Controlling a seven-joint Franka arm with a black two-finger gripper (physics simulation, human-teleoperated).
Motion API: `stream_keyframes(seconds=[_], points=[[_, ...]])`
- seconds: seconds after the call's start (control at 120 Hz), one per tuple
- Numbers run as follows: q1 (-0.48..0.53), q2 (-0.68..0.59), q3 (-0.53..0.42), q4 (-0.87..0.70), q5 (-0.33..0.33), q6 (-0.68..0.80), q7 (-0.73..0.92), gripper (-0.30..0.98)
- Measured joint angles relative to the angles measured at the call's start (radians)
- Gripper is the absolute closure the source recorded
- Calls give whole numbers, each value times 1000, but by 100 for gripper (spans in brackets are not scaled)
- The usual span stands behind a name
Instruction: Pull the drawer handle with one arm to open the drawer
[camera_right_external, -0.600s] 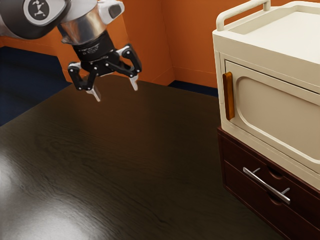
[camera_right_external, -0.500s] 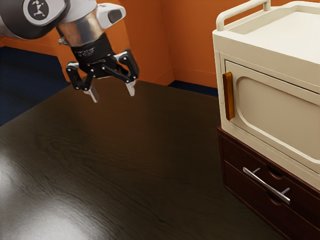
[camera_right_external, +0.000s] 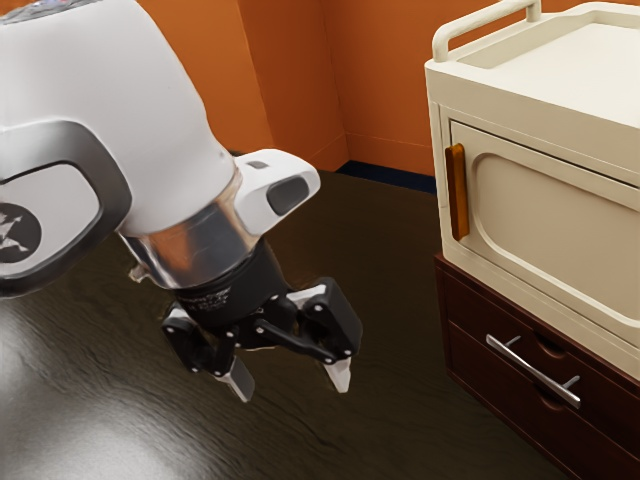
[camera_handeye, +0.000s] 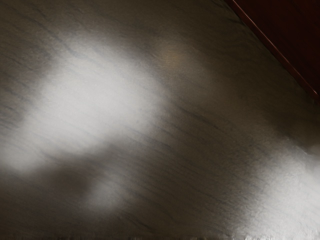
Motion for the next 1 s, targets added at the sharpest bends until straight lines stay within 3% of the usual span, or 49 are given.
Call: stream_keyframes(seconds=[0.233, 0.425, 0.658, 1.0], points=[[-84, 15, -15, -117, -99, 194, -308, 2], [-125, 13, -15, -239, -123, 422, -519, 2], [-176, -27, -15, -333, 0, 697, -699, 4], [-195, 16, -21, -338, 91, 847, -858, 8]])
